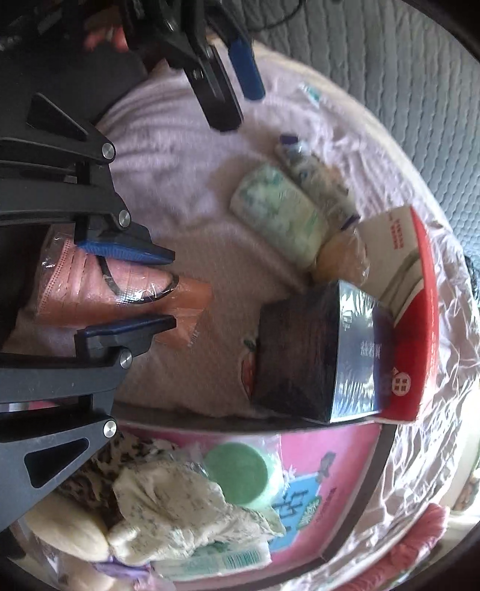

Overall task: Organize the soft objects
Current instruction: 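Grasp the pink towel roll with the right gripper while the left gripper grasps the green wipes pack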

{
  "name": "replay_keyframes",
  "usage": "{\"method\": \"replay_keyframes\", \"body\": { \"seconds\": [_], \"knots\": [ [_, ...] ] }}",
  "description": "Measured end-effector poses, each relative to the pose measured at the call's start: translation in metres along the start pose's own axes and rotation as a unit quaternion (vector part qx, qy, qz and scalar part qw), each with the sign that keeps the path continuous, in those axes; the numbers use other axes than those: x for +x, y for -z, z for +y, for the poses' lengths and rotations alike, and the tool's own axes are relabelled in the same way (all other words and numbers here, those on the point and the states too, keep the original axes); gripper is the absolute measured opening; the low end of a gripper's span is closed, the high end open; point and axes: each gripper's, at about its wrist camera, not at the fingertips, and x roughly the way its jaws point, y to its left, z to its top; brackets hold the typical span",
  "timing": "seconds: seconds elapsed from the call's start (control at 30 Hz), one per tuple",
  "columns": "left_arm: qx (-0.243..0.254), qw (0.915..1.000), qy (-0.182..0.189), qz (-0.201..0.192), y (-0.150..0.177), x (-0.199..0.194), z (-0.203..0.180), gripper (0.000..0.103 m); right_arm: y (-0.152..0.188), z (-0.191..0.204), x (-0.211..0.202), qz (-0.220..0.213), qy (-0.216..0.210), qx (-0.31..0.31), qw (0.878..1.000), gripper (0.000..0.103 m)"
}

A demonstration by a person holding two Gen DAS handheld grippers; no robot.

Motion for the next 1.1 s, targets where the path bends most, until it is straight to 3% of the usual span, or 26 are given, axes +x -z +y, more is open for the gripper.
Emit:
{"method": "replay_keyframes", "body": {
  "seconds": [0.13,0.23,0.37,0.53,0.77,1.1],
  "knots": [
    [0.004,1.0000,0.002,-0.001,-0.003,0.002,-0.001,0.081,0.002,0.014,-0.003,-0.005,0.012,-0.002,1.000,0.031],
    [0.007,1.0000,0.002,0.001,-0.006,0.006,-0.001,0.081,0.007,0.026,0.000,-0.001,0.047,-0.020,0.999,0.042],
    [0.014,0.9999,-0.002,0.001,-0.012,0.012,-0.002,0.081,0.012,0.029,0.008,0.018,0.068,-0.034,0.997,0.049],
    [0.040,0.9991,-0.004,0.011,-0.022,0.028,-0.011,0.081,0.008,0.034,0.015,0.022,0.087,-0.046,0.995,0.051],
    [0.073,0.9969,-0.010,0.029,-0.029,0.052,-0.026,0.081,0.009,0.021,0.007,-0.005,0.038,-0.034,0.999,0.037],
    [0.077,0.9961,-0.018,0.038,-0.037,0.074,-0.031,0.080,0.007,-0.002,-0.015,-0.064,-0.004,0.007,0.998,0.036]
  ]
}}
